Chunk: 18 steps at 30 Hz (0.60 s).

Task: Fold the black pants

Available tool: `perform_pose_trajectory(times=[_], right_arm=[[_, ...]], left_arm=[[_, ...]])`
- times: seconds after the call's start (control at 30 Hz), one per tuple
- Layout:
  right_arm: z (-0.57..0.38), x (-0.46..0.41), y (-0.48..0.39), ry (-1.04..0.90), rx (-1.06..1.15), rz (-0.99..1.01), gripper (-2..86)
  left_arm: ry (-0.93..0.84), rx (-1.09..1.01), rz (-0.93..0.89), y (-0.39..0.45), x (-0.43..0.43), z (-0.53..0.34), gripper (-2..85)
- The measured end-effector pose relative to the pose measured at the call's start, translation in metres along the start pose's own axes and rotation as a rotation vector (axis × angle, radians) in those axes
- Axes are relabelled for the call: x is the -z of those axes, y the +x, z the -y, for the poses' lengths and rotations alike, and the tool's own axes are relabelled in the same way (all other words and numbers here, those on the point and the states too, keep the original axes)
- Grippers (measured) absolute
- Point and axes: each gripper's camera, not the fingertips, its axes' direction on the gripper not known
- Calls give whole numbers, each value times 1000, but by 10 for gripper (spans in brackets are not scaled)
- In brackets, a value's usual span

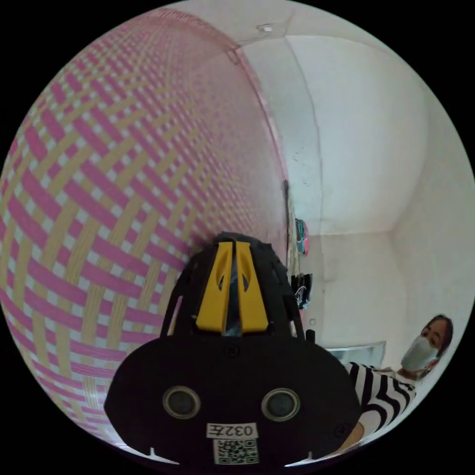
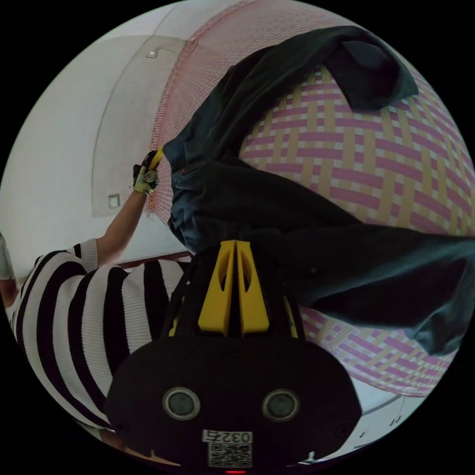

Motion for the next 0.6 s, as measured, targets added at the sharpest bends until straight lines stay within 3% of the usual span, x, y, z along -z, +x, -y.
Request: perform_pose_trajectory(times=[0.17, 0.27, 0.33, 0.43, 0.53, 0.6], right_arm=[[-6, -2, -3, 0, -36, -30, -10], [-6, -5, -9, -10, -43, -44, -10], [-6, -2, -16, -2, -35, -58, -10], [-7, 2, -26, 18, -19, -57, -10], [-6, -1, -35, 12, -2, -47, -10], [-3, -6, -42, -9, 14, -39, -10]], left_arm=[[139, -146, 53, 11, -5, 39, -9], [-27, 91, 246, -33, -41, 62, -7], [-26, 125, 282, -42, -41, 60, 2], [113, 43, 206, -36, -13, 28, 18], [20, 10, 162, -39, -9, -21, 57], [-73, -56, 171, -30, -25, -73, 39]])
